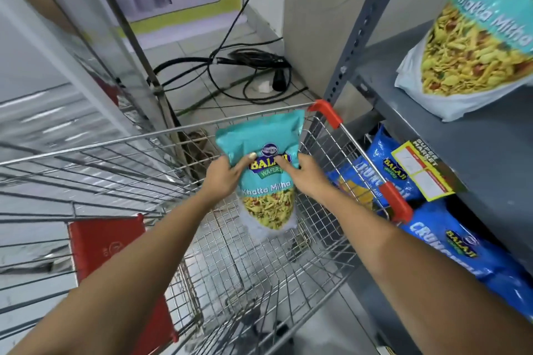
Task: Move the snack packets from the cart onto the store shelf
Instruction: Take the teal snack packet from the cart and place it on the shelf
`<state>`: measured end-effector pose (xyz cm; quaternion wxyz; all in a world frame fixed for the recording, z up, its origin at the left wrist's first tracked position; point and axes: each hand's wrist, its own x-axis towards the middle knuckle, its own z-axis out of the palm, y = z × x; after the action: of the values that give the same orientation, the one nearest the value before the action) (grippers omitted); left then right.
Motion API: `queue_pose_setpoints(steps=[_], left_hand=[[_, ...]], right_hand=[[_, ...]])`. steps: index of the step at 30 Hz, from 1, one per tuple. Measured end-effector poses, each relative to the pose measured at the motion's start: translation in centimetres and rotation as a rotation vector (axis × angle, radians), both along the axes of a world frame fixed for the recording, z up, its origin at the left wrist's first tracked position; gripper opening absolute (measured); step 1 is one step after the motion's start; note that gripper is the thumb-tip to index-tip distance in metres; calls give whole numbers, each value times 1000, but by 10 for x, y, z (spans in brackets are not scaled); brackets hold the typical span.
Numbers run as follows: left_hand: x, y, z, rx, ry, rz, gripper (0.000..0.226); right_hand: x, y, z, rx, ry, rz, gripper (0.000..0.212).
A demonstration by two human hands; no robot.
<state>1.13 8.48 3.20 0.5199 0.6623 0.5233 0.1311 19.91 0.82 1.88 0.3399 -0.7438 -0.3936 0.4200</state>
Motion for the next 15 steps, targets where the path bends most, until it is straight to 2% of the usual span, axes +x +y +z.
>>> queue_pose_setpoints(steps=[4,5,7,11,13,15], left_hand=[[1,2,55,91,-40,-80,44],[3,0,70,97,-67,-104,49],[8,-7,100,110,-110,-164,63],[33,-29,160,175,-175,-291,62],[54,-42,189,199,-222,-377,57],[79,-57,218,238,-255,-477,55]], right_hand=[[-2,-11,48,59,-14,-21,63],[-1,-16,62,77,-14,-31,63],[4,-31,90,118,-7,-56,49],[18,-73,149,228,-6,-164,20],[29,-101,179,297,-34,-226,16],[43,-133,207,328,-91,-312,28]])
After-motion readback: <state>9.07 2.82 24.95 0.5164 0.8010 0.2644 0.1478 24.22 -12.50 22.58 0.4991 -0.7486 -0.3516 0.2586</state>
